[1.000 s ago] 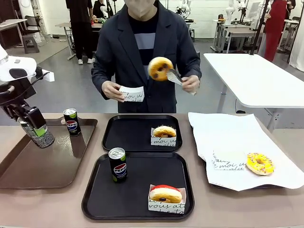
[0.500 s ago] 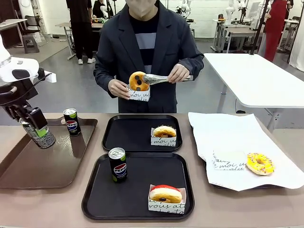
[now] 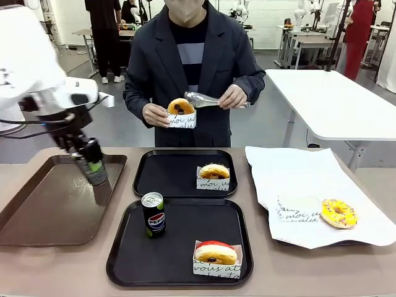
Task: Set up donuts and drinks on trays.
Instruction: Pick up one Pepsi coke from the Handle tray and place it on the Flat Tray without a Pepsi coke.
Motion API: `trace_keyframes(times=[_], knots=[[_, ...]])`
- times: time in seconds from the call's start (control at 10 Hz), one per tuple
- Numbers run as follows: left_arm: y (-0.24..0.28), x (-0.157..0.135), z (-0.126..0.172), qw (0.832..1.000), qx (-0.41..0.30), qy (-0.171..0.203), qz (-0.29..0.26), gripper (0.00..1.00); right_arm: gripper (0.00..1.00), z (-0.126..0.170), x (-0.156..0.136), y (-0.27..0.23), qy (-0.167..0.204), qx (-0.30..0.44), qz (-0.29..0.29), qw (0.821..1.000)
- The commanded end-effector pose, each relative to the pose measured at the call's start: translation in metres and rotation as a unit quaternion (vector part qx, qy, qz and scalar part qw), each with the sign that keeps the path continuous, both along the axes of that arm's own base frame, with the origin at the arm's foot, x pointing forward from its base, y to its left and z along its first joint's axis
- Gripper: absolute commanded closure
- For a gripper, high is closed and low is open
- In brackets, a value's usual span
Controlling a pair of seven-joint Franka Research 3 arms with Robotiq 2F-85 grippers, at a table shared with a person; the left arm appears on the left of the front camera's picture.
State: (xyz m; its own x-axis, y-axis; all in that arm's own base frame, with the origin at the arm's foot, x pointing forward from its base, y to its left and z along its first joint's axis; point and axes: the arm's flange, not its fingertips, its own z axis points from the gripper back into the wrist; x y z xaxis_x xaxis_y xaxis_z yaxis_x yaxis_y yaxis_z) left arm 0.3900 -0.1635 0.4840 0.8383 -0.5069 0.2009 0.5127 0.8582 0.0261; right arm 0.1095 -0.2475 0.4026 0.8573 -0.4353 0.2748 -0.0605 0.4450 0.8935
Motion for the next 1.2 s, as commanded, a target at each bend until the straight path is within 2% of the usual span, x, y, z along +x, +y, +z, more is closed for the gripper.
trace_keyframes(times=[0.0, 0.2, 0.3, 0.4, 0.5, 0.6, 0.8, 1.1], knots=[[-0.022, 0.042, -0.005, 1.0, 0.0, -0.01, 0.01, 0.41, 0.0, 0.0, -0.01, -0.002, -0.013, 0.005, -0.001, 1.0], [-0.04, 0.06, -0.02, 1.0, -0.004, -0.01, -0.002, 0.41, 0.0, 0.0, -0.01, -0.002, -0.013, 0.005, -0.001, 1.0], [-0.044, 0.062, -0.028, 1.0, 0.0, 0.014, 0.001, 0.41, 0.0, 0.0, -0.01, -0.002, -0.013, 0.005, -0.001, 1.0], [-0.032, 0.052, -0.021, 1.0, 0.008, 0.018, -0.007, 0.41, 0.0, 0.0, -0.01, -0.002, -0.013, 0.005, -0.001, 1.0], [-0.003, 0.035, -0.007, 0.997, 0.052, 0.057, -0.008, 0.41, 0.0, 0.0, -0.01, -0.002, -0.013, 0.005, -0.001, 1.0], [0.028, 0.013, 0.004, 0.994, 0.065, 0.082, -0.02, 0.41, 0.0, 0.0, -0.01, -0.002, -0.013, 0.005, -0.001, 1.0], [0.063, -0.031, 0.009, 0.997, 0.057, 0.052, -0.022, 0.41, 0.0, 0.0, -0.01, -0.002, -0.013, 0.005, -0.001, 1.0], [0.06, -0.021, 0.012, 0.996, 0.067, 0.053, -0.015, 0.41, 0.0, 0.0, -0.01, -0.002, -0.013, 0.005, -0.001, 1.0]])
